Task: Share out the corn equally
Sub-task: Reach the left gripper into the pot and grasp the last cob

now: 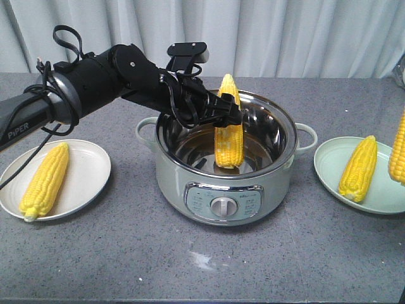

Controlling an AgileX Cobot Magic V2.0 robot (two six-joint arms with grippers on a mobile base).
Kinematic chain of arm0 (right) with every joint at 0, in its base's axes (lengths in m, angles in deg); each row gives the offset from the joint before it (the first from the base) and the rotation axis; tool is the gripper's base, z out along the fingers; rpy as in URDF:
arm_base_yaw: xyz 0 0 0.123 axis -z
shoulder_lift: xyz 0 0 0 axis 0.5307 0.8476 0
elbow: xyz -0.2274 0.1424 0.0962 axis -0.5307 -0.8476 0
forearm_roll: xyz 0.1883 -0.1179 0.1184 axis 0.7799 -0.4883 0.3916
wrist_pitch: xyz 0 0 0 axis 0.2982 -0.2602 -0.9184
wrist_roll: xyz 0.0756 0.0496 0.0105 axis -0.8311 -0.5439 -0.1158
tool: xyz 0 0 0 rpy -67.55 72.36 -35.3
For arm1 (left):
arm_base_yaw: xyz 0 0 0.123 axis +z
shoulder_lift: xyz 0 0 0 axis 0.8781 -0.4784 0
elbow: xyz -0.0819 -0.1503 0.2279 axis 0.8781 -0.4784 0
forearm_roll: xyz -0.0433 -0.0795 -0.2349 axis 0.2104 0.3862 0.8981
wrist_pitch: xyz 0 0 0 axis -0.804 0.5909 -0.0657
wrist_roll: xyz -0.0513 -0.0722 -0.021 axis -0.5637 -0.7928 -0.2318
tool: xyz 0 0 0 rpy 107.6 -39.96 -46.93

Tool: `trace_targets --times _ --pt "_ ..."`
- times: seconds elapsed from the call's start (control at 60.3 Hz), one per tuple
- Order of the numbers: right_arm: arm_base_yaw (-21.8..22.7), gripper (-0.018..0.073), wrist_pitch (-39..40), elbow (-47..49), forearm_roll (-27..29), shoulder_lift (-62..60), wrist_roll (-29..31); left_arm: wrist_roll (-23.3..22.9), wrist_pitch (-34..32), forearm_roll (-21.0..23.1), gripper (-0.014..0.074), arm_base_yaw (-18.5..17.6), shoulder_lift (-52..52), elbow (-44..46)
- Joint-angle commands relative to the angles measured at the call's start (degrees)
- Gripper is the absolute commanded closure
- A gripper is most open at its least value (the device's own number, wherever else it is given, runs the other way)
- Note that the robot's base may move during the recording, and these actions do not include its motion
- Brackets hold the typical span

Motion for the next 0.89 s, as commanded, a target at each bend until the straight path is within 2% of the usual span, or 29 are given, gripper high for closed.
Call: trace_targets --times 0.0,0.232,0.679,0.878 --pt "0.42 0.0437 2.7 1.34 2.62 -0.97 0.17 -0.59 -1.08 2.81 0.001 -0.22 1.3 1.25" --pt "0.42 0.0437 2.7 1.34 2.62 -0.97 0.17 2.34 -1.01 2.67 0.001 -2.22 0.29 1.25" --pt "0.42 0.0437 2.7 1.34 2.62 -0.97 0.11 2.37 0.67 2.81 0.0012 -3.12 -0.68 1.25" --pt "0.42 0.0437 2.64 1.34 2.62 -0.97 0.16 2.51 0.84 3.51 0.0072 -3.69 -0.68 1.25"
